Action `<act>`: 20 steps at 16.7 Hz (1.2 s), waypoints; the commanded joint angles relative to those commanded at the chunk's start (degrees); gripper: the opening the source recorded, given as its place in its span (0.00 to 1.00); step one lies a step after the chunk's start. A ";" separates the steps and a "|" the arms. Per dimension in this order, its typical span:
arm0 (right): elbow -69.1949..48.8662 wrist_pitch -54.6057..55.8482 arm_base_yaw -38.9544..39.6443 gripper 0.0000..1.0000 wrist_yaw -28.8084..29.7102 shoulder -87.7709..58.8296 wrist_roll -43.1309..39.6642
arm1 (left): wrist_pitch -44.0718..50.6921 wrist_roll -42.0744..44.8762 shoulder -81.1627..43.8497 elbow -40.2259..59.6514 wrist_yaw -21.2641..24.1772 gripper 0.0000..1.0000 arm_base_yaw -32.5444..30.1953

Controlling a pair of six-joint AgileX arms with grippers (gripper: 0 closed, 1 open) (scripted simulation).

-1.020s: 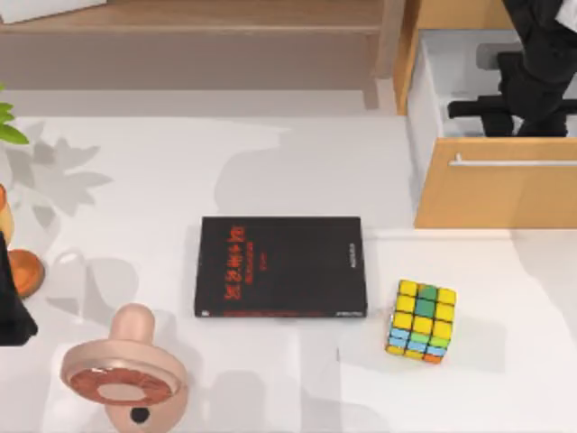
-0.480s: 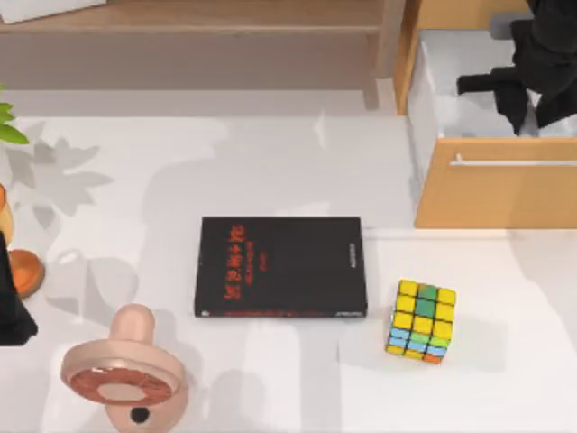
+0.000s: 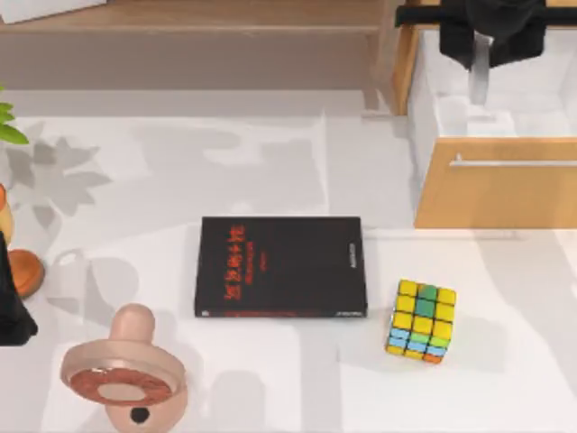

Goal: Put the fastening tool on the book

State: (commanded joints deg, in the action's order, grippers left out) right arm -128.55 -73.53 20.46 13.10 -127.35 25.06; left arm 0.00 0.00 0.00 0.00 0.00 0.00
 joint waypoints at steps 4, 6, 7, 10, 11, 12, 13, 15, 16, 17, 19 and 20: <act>-2.78 -1.11 9.38 0.00 -0.54 -1.58 8.62 | 0.00 0.00 0.00 0.00 0.00 1.00 0.00; -3.41 -1.41 13.90 0.00 -1.71 -3.54 12.40 | 0.00 0.00 0.00 0.00 0.00 1.00 0.00; -3.53 -1.54 15.96 0.00 -2.44 -4.70 14.08 | 0.00 0.00 0.00 0.00 0.00 1.00 0.00; -3.18 -2.03 20.90 0.00 -4.76 -8.34 18.14 | 0.00 0.00 0.00 0.00 0.00 1.00 0.00; -2.86 -2.25 22.06 0.00 -5.50 -9.44 19.12 | 0.00 0.00 0.00 0.00 0.00 1.00 0.00; -2.48 -2.50 22.96 0.00 -6.19 -10.42 19.91 | 0.00 0.00 0.00 0.00 0.00 1.00 0.00; -2.06 -2.74 23.64 0.00 -6.79 -11.26 20.52 | 0.00 0.00 0.00 0.00 0.00 1.00 0.00; -1.38 -3.11 24.41 0.00 -7.63 -12.36 21.22 | 0.00 0.00 0.00 0.00 0.00 1.00 0.00; -1.23 -3.18 24.53 0.00 -7.80 -12.57 21.33 | 0.00 0.00 0.00 0.00 0.00 1.00 0.00; -1.23 -3.18 24.53 0.00 -7.80 -12.57 21.33 | 0.00 0.00 0.00 0.00 0.00 1.00 0.00; -1.23 -3.18 24.53 0.00 -7.80 -12.57 21.33 | 0.00 0.00 0.00 0.00 0.00 1.00 0.00; -1.33 -3.09 24.25 0.00 -7.78 -12.46 21.37 | 0.00 0.00 0.00 0.00 0.00 1.00 0.00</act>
State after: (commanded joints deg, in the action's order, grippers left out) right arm -129.88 -76.62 44.70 5.31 -139.81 46.43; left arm 0.00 0.00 0.00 0.00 0.00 0.00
